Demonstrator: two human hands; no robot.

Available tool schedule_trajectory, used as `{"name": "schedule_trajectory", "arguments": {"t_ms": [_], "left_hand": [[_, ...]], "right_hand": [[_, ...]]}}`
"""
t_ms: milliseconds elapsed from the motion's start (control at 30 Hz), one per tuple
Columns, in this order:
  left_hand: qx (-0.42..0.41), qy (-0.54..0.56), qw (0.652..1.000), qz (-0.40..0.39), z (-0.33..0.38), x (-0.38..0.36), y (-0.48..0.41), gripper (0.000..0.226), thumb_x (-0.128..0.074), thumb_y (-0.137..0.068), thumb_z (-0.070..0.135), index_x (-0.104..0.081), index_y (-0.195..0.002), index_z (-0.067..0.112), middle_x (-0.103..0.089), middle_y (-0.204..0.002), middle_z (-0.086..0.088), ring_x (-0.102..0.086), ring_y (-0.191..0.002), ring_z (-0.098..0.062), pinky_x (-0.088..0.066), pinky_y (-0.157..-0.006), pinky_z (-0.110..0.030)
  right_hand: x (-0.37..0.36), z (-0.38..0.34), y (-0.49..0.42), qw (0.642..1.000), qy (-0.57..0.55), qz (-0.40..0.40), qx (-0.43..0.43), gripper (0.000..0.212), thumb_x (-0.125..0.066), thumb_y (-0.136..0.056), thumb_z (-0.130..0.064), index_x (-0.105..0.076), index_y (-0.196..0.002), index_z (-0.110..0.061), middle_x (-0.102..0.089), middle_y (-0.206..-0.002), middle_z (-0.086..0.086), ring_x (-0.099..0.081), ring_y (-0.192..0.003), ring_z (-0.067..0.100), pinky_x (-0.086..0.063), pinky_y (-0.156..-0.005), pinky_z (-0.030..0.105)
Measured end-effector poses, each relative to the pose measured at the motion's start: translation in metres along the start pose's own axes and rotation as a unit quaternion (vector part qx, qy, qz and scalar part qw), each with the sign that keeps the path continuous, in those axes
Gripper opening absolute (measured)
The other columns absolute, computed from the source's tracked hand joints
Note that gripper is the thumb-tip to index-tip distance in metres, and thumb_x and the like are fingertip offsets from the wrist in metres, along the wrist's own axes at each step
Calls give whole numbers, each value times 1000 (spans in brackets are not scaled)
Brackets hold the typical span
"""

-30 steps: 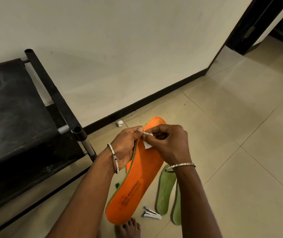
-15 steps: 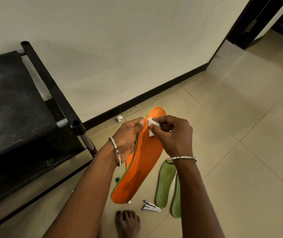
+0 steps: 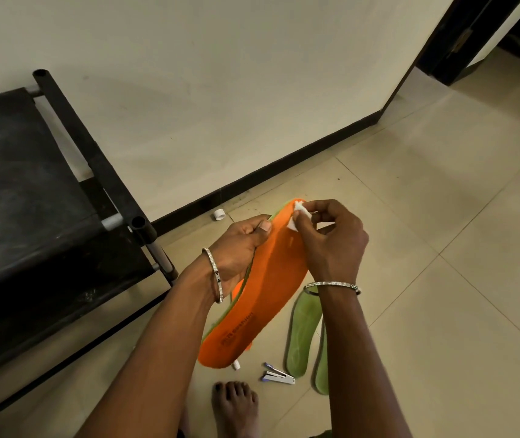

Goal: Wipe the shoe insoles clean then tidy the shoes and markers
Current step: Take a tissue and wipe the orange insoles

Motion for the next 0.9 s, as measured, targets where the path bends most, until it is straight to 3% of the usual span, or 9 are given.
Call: {"name": "schedule_trajectory", "arguments": {"t_ms": [167,267,433,567,700,800,900], "left_hand": [[-3,23,999,25,2,-2,0,27,-41,-106,32,-66,-116,33,-69,-107,2,-65,-103,-21,-56,-84,-44],[-8,8,1000,23,3,-2,1,26,-42,-106,32,-68,-106,35,-69,-105,6,-64,-102,-18,-54,-90,-50],[-13,-42,999,9,2,-4,0,26,-43,-105,32,-68,-107,33,-71,-106,2,-65,-105,-24,-49,-95,-56],[-23,-45,999,12,2,-1,-1,26,-41,-106,29,-66,-104,36,-69,-104,8,-63,-97,-14,-52,-82,-42],[-37,-25,999,16,2,1,-2,29,-40,-107,25,-60,-121,41,-62,-103,19,-60,-93,-6,-53,-69,-29],[-55,-42,998,-2,3,1,-2,32,-40,-106,23,-54,-130,39,-60,-107,19,-58,-95,-5,-51,-67,-24],[-57,-66,996,-20,4,-1,-2,28,-41,-105,25,-54,-120,45,-61,-109,16,-59,-95,-6,-50,-66,-25]], "right_hand": [[-10,-7,5,992,-25,-116,50,10,-78,-82,-33,-75,-89,-27,-67,-76,-17,-63,-69,-1,-47,-62,9],[-8,-5,5,997,0,-62,53,13,-77,-82,-34,-76,-88,-23,-69,-78,-11,-62,-70,1,-49,-64,15],[0,2,0,999,12,49,-13,15,-73,-87,-36,-71,-94,-23,-66,-83,-9,-56,-71,-4,-36,-62,7],[-4,-1,2,999,-11,-38,14,14,-75,-86,-34,-74,-95,-23,-66,-81,-12,-57,-71,-4,-40,-60,7],[-11,-2,5,993,-17,-113,42,10,-78,-82,-31,-77,-89,-24,-67,-76,-14,-62,-70,1,-44,-60,7],[-9,0,5,998,4,-54,45,13,-77,-83,-33,-76,-89,-23,-68,-79,-10,-60,-70,1,-43,-62,11],[-4,0,2,999,12,31,15,14,-74,-85,-35,-71,-91,-23,-66,-81,-9,-59,-72,2,-38,-63,8]]}}
Point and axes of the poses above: each hand's wrist, its own y-axis away from the middle knuckle, its own x-axis out of the back of the hand, z = x × y, the point moved 2 cm from there along -y, towards the middle knuckle
